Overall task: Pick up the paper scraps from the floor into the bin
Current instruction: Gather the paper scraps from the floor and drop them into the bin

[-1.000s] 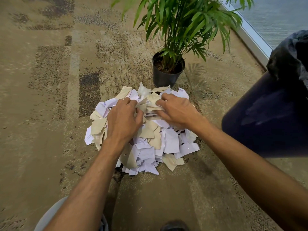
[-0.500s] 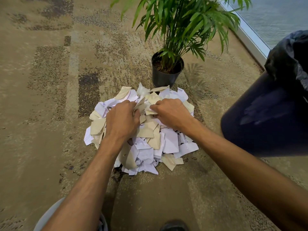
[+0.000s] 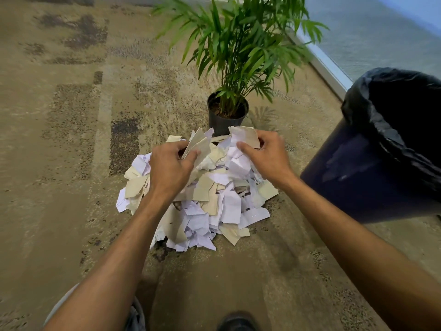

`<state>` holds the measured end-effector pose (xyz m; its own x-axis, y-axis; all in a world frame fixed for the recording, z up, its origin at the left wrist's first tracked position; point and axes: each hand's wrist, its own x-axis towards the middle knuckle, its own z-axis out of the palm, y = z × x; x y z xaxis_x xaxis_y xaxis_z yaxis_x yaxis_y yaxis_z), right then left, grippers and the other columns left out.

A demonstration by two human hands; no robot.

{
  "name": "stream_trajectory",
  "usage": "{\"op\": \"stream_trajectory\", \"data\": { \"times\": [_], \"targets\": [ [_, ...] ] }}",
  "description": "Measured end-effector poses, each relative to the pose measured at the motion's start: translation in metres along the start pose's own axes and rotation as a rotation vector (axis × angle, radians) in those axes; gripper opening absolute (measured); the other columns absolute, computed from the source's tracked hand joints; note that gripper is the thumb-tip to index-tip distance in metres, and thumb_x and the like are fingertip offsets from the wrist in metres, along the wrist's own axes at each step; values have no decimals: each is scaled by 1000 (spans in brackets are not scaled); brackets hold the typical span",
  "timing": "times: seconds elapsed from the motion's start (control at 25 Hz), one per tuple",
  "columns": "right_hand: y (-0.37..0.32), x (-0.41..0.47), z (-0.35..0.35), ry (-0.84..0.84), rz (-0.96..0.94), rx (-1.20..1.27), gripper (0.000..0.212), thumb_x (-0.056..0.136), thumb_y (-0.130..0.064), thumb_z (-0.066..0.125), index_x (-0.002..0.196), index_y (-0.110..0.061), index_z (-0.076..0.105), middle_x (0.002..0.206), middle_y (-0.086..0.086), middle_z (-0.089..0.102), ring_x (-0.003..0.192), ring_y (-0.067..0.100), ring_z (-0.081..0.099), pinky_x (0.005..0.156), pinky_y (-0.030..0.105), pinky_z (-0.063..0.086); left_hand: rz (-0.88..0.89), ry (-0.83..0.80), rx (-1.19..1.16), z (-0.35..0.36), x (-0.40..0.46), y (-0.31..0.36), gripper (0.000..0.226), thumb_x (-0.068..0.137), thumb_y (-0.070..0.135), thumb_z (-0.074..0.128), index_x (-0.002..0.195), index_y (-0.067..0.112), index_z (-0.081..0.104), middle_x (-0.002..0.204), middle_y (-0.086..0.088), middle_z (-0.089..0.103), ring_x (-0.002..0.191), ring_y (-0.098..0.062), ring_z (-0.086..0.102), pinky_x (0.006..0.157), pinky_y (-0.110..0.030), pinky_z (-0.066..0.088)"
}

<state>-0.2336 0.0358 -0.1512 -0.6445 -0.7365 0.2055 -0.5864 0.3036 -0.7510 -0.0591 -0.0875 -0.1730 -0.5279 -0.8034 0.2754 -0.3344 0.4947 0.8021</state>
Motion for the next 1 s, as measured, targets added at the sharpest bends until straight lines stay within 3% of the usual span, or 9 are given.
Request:
{"op": "stream_trajectory", "data": {
  "times": [0.08, 0.2, 0.28, 0.4, 0.52, 0.64, 0.72, 0.84, 1.0],
  "targets": [
    [-10, -5, -11, -12, -4, 18, 9, 86, -22, 71, 77, -23, 71, 59, -12, 57, 52, 3, 46, 53, 25, 36, 14, 35, -17, -3, -1, 16, 18, 85, 21, 68, 97, 11, 76, 69, 2, 70, 60, -25, 66, 55, -42, 53],
    [-29, -16, -34, 35, -10, 41, 27, 86, -21, 71, 64, -32, 59, 58, -8, 57, 52, 6, 49, 52, 25, 37, 29, 69, -81, -6, -5, 45, 22, 84, 21, 69, 103, 11, 74, 77, 8, 69, 66, -21, 69, 60, -40, 57],
    [-40, -19, -54, 90, -17, 34, 31, 86, -20, 72, 60, -28, 56, 55, -6, 53, 48, 1, 43, 48, 21, 32, 43, 73, -120, -4, -7, 67, 26, 84, 21, 69, 108, 11, 72, 82, 12, 66, 69, -15, 69, 62, -37, 58],
    [-61, -22, -95, 202, -91, -63, 26, 85, -21, 71, 64, -8, 61, 54, 0, 49, 50, 7, 36, 49, 27, 27, 127, 69, -150, -2, -5, 110, 24, 85, 24, 68, 105, 13, 74, 85, 6, 72, 67, -10, 68, 57, -32, 57],
    [-79, -23, -148, 341, -176, -139, 16, 84, -23, 71, 75, -10, 68, 58, -6, 57, 54, 7, 47, 53, 23, 35, 236, 64, -172, 8, 7, 163, 16, 85, 27, 67, 92, 16, 77, 74, 4, 73, 58, -5, 63, 46, -25, 50],
    [-82, -24, -202, 424, -190, -206, 16, 83, -26, 70, 87, -11, 72, 73, 2, 70, 68, 18, 64, 64, 34, 49, 337, -7, -199, 29, 17, 217, 19, 82, 28, 66, 85, 13, 77, 71, 1, 72, 59, -11, 65, 51, -32, 53],
    [-75, -26, -233, 461, -180, -245, 17, 82, -24, 69, 92, -12, 74, 77, 4, 72, 72, 20, 65, 66, 38, 51, 403, -65, -143, 47, 19, 252, 23, 81, 28, 64, 72, 8, 72, 58, -3, 65, 53, -18, 60, 48, -33, 45],
    [-54, -31, -269, 480, -107, -306, 12, 80, -19, 68, 85, -9, 73, 71, 7, 69, 68, 23, 63, 61, 35, 46, 507, -165, 5, 77, 16, 302, 35, 81, 24, 60, 53, 7, 50, 46, -6, 42, 52, -31, 51, 47, -33, 24],
    [-9, -37, -289, 384, 79, -420, 16, 78, -18, 68, 69, -5, 63, 62, 7, 60, 62, 26, 56, 49, 30, 33, 514, -418, 214, 123, 18, 337, 39, 77, 9, 57, 50, 17, 31, 53, -13, 41, 61, -40, 51, 49, -32, 29]
  ]
}}
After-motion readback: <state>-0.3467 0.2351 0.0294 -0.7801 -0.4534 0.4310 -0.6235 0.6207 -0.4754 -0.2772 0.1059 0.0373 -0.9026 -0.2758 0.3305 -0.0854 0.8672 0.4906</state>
